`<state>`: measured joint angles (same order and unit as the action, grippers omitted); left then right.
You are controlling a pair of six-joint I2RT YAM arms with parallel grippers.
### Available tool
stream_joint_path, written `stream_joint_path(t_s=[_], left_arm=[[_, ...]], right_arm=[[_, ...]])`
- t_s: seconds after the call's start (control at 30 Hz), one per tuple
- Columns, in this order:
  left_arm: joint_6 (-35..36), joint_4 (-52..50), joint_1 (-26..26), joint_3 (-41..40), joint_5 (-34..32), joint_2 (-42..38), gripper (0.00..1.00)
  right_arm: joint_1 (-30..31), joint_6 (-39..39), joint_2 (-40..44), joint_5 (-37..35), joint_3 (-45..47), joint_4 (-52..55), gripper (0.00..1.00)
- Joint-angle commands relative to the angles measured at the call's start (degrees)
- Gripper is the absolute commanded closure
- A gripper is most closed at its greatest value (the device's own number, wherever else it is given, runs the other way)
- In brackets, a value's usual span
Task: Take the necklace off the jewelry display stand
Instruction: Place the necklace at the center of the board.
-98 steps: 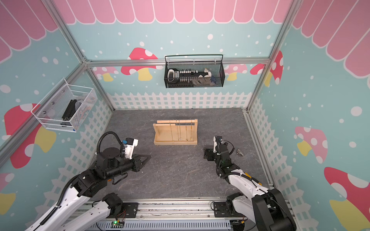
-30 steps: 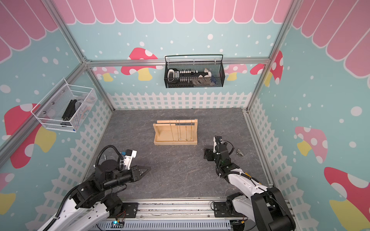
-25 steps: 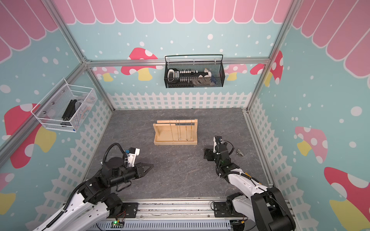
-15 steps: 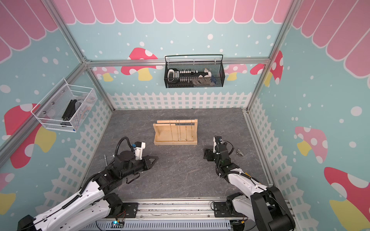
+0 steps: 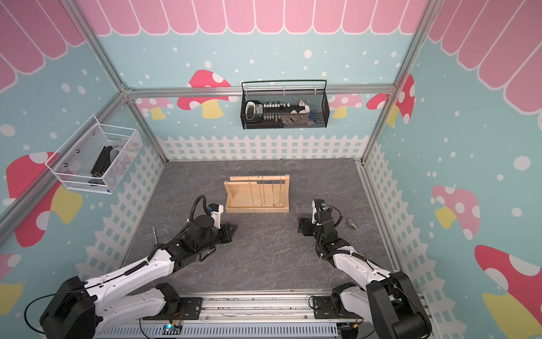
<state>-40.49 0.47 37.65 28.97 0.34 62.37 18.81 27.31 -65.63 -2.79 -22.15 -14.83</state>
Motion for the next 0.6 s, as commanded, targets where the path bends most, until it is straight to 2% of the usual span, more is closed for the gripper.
stream_joint_path(t_s=[0.0, 0.57], left_arm=[[2.6, 3.5, 0.3, 0.9, -3.5, 2.2, 0.96], [6.0, 9.1, 0.3, 4.6, -5.6, 18.3, 0.95]], right_arm=[[0.3, 1.0, -0.5, 0.2, -1.1, -0.6, 0.11], [0.2, 1.4, -2.3, 0.9, -1.3, -1.4, 0.11]])
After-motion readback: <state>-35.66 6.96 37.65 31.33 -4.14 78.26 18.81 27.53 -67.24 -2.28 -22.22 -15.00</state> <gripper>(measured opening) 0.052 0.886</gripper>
